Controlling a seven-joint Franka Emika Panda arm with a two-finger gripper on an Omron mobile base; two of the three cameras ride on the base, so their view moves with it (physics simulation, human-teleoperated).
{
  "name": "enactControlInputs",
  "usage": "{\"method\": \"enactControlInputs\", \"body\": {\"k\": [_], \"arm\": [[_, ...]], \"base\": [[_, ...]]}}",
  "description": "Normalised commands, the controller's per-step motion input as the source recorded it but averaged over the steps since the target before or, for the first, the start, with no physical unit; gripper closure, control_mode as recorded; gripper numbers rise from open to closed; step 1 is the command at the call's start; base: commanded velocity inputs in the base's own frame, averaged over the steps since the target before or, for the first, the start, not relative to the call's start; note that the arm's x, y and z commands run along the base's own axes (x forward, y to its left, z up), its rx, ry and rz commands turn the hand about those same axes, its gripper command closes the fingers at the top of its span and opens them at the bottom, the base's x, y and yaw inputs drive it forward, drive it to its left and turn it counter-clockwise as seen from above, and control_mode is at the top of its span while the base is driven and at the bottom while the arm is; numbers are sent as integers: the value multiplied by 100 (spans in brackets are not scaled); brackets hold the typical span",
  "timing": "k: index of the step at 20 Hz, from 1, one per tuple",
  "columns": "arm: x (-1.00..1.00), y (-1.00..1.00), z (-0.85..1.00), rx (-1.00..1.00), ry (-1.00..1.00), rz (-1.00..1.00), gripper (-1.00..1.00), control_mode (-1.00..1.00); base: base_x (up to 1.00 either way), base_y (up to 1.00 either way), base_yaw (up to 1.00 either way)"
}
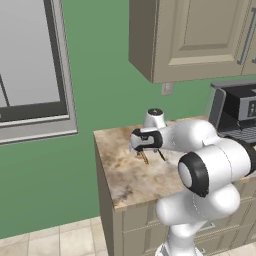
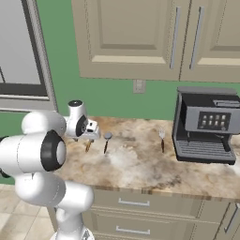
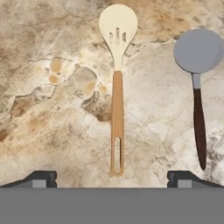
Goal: Organize the utensils by type. Pick up the wooden spoons from the counter and place them in the open cabinet. Then pick up the metallic utensils from the counter and place them in the open drawer.
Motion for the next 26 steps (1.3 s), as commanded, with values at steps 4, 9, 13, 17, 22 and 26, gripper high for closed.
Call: {"method": "enactControlInputs", "body": {"k": [4,9,13,17,22,26], "arm": [[19,0,-12,0,-5,0,-100,-100],[30,0,-12,0,0,0,-100,-100],[34,0,-13,0,0,0,-100,-100],[42,0,-13,0,0,0,-100,-100],[36,0,-11,0,0,0,-100,-100],[14,0,-17,0,0,0,-100,-100]], "base": [[0,0,0],[0,0,0],[0,0,0],[0,0,0],[0,0,0],[0,0,0]]}}
